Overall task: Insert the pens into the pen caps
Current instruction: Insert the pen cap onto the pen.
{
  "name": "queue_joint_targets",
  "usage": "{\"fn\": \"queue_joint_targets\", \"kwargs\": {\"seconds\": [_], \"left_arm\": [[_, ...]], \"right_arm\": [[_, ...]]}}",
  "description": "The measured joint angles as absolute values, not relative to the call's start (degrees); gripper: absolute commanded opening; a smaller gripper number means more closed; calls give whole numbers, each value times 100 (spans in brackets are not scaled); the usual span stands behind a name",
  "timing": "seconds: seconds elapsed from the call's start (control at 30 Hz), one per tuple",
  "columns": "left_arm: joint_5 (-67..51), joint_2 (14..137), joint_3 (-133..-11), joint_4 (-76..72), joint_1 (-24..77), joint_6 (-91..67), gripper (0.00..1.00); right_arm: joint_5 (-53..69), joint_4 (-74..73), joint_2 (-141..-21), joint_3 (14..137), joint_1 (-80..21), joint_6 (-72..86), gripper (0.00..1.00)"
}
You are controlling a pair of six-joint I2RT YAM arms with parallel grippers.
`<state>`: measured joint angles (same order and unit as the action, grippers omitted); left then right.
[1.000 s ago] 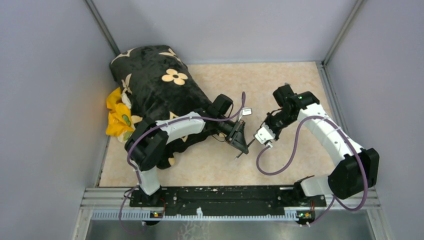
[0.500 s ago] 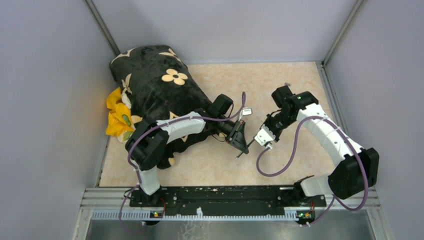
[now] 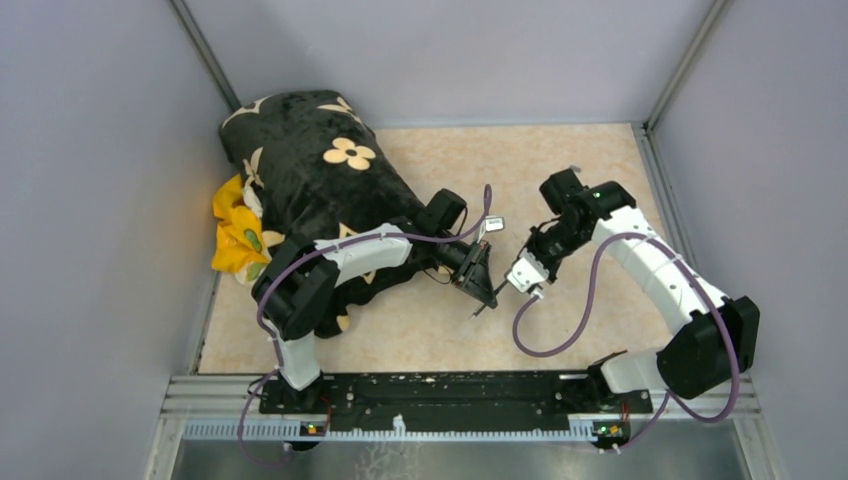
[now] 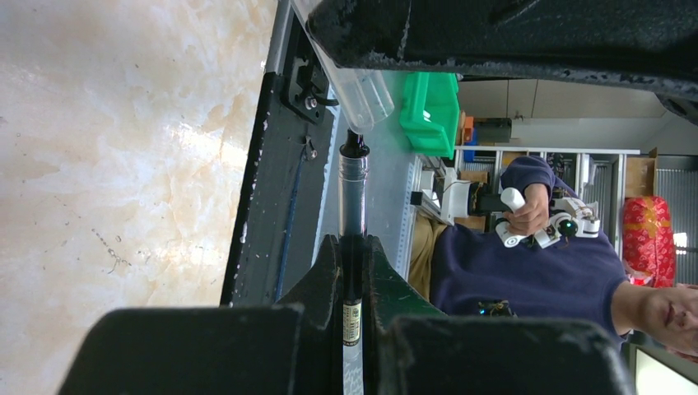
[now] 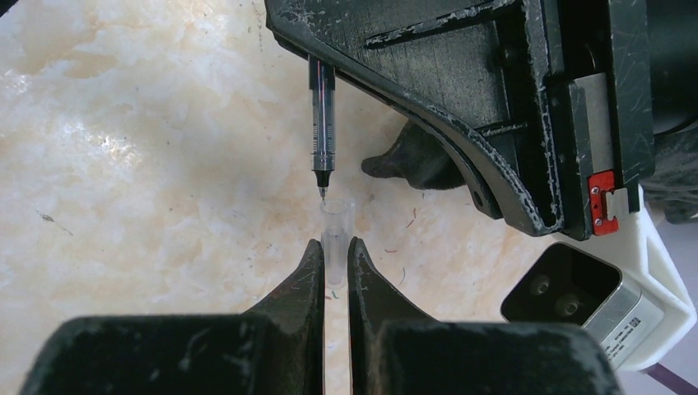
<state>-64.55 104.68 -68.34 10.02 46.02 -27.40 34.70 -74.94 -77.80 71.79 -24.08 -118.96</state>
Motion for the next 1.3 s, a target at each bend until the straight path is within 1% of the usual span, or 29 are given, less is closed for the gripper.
{"fn": "queue_joint_targets", "kwargs": {"seconds": [0.67,1.3], "left_arm": [[-6451,10471,-6834,996,4593,-2742,0],[-6451,10473,-6834,851,4593,-2814,0]], "right_arm": [[3044,-7452,-7780,7179,-2502,-11730,0],[3022,-7465,-7780,7179,-2729,-11675,0]]}}
